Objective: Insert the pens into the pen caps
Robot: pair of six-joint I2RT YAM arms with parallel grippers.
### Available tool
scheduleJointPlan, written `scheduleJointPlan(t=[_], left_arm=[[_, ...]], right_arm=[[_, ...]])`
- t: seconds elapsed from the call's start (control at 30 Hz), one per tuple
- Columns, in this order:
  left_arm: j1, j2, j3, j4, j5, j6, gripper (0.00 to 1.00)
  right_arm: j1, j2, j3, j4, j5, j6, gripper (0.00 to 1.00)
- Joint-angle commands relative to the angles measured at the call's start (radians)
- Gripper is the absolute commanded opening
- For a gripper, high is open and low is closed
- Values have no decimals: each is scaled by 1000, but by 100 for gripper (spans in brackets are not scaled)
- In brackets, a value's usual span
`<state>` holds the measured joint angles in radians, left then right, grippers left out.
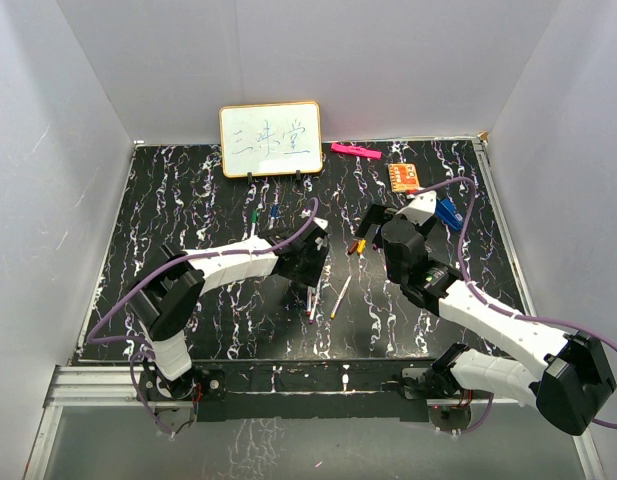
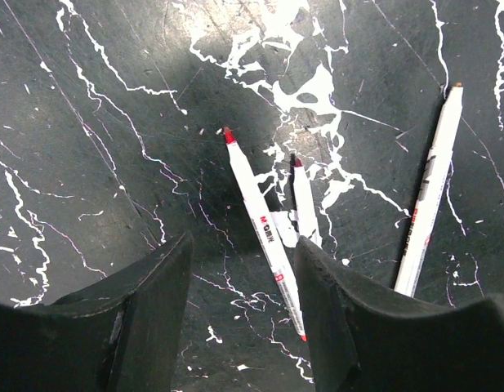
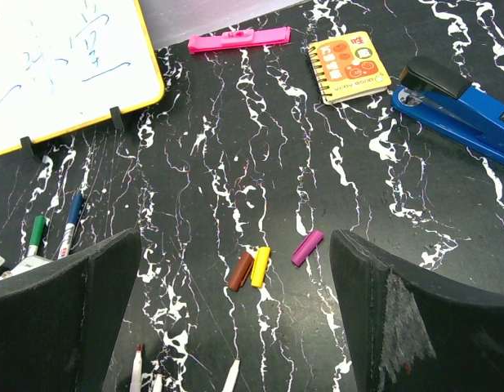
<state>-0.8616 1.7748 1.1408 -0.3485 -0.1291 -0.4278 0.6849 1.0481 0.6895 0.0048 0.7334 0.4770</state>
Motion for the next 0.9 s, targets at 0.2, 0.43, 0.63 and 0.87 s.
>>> scheduleJointPlan(t=[0.2,0.43,0.63,0.87], left_arm=[[-15,-12,-39,-19,-6,-19,50],[-23,-6,-63,-29,10,-29,50],[-23,0,-86,-74,22,-25,47],[-22,9,-100,-149,30,2,46]], right_arm=[[-7,-12,-13,27,4,30,98],[-6,-7,-15,32,-1,35,98],[-7,-8,-21,37,-9,51,98],[-8,-5,-17,35,-6,63,98]])
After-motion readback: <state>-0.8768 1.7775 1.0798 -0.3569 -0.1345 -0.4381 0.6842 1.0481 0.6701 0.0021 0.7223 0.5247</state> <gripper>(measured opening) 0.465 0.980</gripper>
